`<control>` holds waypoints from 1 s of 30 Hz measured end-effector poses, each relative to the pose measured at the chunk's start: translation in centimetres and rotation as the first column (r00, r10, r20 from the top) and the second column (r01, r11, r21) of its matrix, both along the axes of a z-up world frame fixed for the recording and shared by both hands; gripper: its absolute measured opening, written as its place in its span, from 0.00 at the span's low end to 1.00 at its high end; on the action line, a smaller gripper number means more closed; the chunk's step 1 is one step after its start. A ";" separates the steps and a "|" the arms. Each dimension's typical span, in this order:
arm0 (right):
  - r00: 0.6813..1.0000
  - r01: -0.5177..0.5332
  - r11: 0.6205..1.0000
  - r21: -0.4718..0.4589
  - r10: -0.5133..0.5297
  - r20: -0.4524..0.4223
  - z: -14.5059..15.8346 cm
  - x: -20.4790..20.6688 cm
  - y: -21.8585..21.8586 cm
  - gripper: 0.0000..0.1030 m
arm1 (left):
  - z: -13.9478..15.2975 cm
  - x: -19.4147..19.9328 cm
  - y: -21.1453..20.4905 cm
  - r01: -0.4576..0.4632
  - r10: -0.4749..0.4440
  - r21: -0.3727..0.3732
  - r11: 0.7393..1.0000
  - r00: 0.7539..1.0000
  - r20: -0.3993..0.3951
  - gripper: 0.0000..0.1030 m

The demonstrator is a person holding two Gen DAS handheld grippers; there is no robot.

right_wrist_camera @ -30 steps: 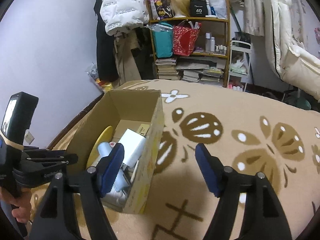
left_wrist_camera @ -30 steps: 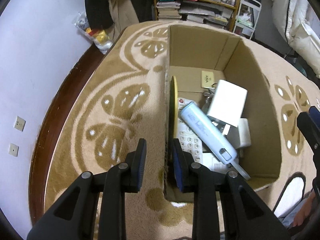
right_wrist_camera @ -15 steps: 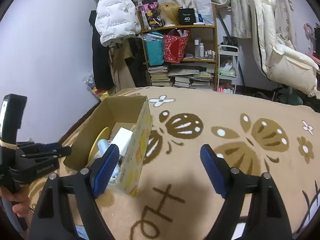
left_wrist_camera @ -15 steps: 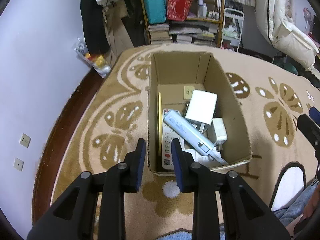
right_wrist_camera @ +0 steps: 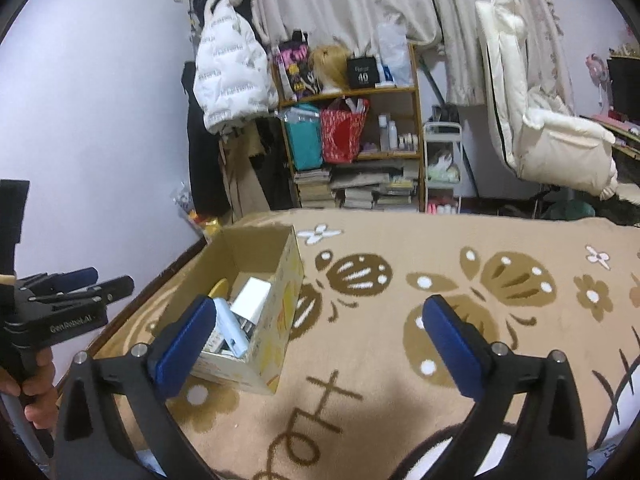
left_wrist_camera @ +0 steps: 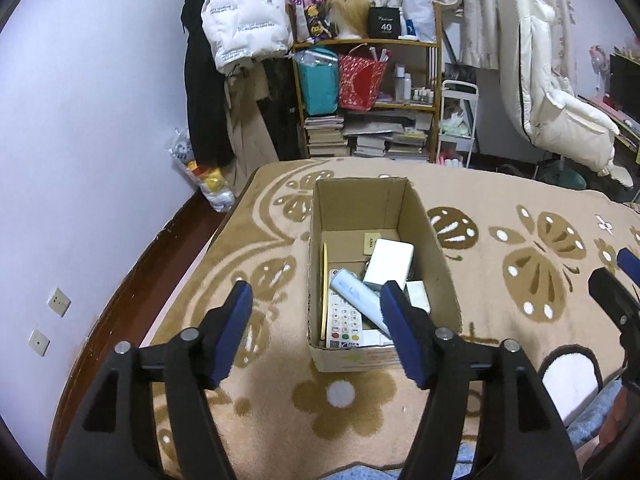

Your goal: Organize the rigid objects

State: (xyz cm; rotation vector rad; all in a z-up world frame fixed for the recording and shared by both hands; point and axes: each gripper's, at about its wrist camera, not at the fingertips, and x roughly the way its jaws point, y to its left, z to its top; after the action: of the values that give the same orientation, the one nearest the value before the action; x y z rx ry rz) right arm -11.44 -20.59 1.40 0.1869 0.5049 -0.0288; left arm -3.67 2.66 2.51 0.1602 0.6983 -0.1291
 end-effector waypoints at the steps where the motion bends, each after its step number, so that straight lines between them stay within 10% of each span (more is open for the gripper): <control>1: 1.000 0.000 1.000 0.005 0.000 0.010 0.1 -0.3 0.0 1.00 | 0.2 -0.3 0.0 0.005 -0.005 -0.001 1.000 1.000 0.013 0.73; 9: 0.999 0.039 0.997 0.067 -0.041 0.028 0.0 -1.2 -1.4 1.00 | 1.1 -1.7 -0.4 0.047 -0.046 -0.013 0.999 0.996 0.078 0.98; 30: 0.999 0.047 0.995 0.084 -0.046 -0.013 -0.8 -0.8 -2.4 1.00 | 0.4 -1.8 -1.7 0.058 -0.062 0.059 0.997 0.995 0.075 0.99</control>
State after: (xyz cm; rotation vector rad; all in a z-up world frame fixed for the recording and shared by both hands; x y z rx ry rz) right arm -12.28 -22.96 0.59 0.2814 0.5135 -0.0536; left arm -5.45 0.91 2.87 0.2400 0.6212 -0.1600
